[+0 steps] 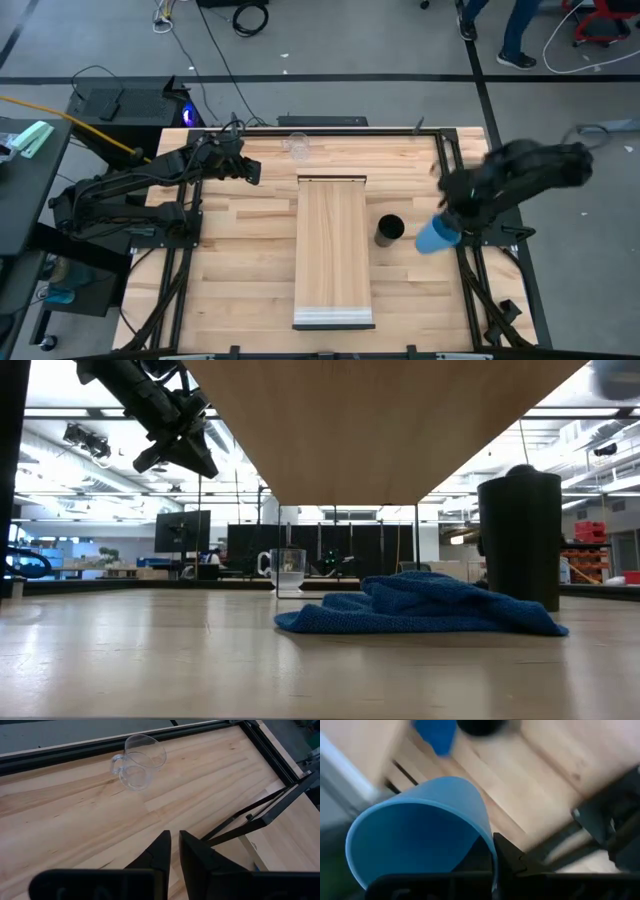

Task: Stack small to large cups/mugs on shelf
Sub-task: Move the blue cup to the right of the shelf

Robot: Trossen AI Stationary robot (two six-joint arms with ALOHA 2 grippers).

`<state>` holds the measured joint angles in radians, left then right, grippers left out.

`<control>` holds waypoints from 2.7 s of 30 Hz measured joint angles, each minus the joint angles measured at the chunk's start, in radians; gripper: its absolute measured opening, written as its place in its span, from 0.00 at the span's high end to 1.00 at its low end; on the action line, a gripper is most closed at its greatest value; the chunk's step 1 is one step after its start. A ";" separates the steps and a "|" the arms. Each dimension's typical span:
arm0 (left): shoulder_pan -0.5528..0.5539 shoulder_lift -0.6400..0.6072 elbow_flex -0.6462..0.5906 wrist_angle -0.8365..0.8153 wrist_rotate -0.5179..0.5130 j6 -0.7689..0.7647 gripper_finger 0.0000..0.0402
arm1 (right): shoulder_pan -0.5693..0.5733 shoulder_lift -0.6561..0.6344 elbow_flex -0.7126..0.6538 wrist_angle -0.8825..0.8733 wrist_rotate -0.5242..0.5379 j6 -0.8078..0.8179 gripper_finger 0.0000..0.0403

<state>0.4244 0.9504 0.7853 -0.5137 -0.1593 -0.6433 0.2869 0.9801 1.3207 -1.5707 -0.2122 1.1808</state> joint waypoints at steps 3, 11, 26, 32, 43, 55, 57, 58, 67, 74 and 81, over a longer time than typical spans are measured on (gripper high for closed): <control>0.000 0.000 0.000 0.000 0.000 0.000 0.90 | 0.147 0.069 -0.057 0.001 0.020 0.064 0.99; 0.000 0.000 0.000 -0.001 0.000 0.000 0.89 | 0.287 0.290 -0.212 0.294 0.077 0.042 0.99; 0.000 0.000 0.000 -0.027 0.000 0.000 0.89 | 0.272 0.471 -0.298 0.474 0.111 -0.025 0.99; -0.001 0.000 0.000 -0.028 0.000 0.000 0.90 | 0.233 0.494 -0.298 0.550 0.126 -0.077 0.99; -0.001 0.000 0.000 -0.039 0.007 -0.008 0.90 | 0.189 0.545 -0.298 0.560 0.106 -0.179 0.98; -0.001 0.000 0.000 -0.039 0.007 -0.008 0.88 | 0.180 0.501 -0.297 0.586 0.111 -0.173 0.92; -0.001 0.000 0.000 -0.039 0.008 -0.008 0.89 | 0.179 0.503 -0.297 0.586 0.110 -0.172 0.91; -0.001 0.000 0.000 -0.039 0.008 -0.007 0.89 | 0.179 0.503 -0.297 0.586 0.110 -0.171 0.91; -0.001 0.000 0.000 -0.047 0.027 -0.006 0.87 | 0.180 0.503 -0.297 0.586 0.107 -0.152 0.87; -0.011 0.000 0.000 -0.067 0.061 -0.007 0.88 | 0.180 0.503 -0.297 0.586 0.099 -0.136 0.82; -0.091 0.000 0.000 -0.069 0.114 -0.027 0.87 | 0.180 0.503 -0.297 0.585 0.099 -0.125 0.80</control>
<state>0.3335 0.9504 0.7852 -0.5826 -0.0448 -0.6703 0.4667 1.4834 1.0233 -0.9859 -0.1131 1.0557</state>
